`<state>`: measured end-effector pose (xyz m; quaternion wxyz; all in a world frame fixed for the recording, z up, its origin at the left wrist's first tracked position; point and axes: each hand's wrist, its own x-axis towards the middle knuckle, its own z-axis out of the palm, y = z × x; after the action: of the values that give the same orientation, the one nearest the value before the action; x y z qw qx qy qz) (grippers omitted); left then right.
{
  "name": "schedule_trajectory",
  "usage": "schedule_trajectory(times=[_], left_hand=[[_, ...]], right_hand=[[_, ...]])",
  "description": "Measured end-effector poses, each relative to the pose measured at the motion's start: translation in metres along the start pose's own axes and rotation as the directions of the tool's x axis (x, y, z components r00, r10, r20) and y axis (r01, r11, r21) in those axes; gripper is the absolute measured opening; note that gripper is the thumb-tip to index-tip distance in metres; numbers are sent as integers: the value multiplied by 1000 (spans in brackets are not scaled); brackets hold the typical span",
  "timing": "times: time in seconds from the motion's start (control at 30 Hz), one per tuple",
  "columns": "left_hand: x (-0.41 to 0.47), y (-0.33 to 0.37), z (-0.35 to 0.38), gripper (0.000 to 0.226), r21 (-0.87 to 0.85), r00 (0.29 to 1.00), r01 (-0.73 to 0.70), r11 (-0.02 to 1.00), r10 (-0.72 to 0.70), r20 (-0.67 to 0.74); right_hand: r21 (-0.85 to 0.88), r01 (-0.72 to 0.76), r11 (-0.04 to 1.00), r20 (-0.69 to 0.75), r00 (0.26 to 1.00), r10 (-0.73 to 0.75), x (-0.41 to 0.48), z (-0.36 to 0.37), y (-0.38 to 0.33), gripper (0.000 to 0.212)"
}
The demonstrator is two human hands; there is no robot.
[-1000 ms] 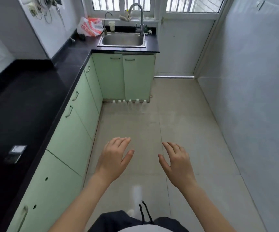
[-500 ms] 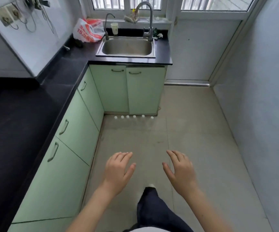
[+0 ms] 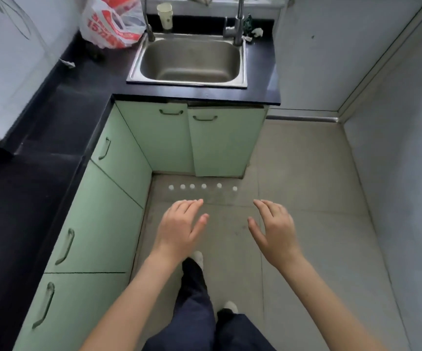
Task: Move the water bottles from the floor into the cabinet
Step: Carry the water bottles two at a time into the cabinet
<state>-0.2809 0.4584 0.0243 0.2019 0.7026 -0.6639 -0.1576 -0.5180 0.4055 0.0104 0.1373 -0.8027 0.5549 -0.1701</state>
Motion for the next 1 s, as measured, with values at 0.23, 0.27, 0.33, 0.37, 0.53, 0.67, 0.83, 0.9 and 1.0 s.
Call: schedule_trajectory(times=[0.23,0.27,0.33,0.37,0.53,0.67,0.83,0.9,1.0], left_hand=[[94,-68,58,57,57,982,-32,998,21,186],[106,-73,63,57,63,978,-30,998,16,207],[131,-81,74,59,68,973,-16,998,0,229],[144,-85,81,60,69,972,-8,998,-8,236],[196,-113,155,56,65,976,33,997,-46,213],[222,-158,264,57,63,970,87,994,-99,224],[236,-248,438,55,77,975,20,997,-37,219],[236,-292,510,55,90,971,-18,996,-4,240],[233,-358,612,59,136,953,-73,988,29,300]], right_hand=[[-35,-97,995,154,983,101,74,75,21,55],[-33,-111,993,149,982,115,86,80,25,54],[-27,-134,991,133,982,136,111,90,35,53],[-22,-134,991,128,982,136,123,97,41,52],[-17,-99,995,140,985,101,167,166,94,50],[-40,-55,998,163,985,61,177,265,161,49],[-81,-37,996,179,982,51,171,423,265,50],[-110,-33,993,189,980,54,166,494,305,51],[-165,3,986,207,978,31,156,598,358,53]])
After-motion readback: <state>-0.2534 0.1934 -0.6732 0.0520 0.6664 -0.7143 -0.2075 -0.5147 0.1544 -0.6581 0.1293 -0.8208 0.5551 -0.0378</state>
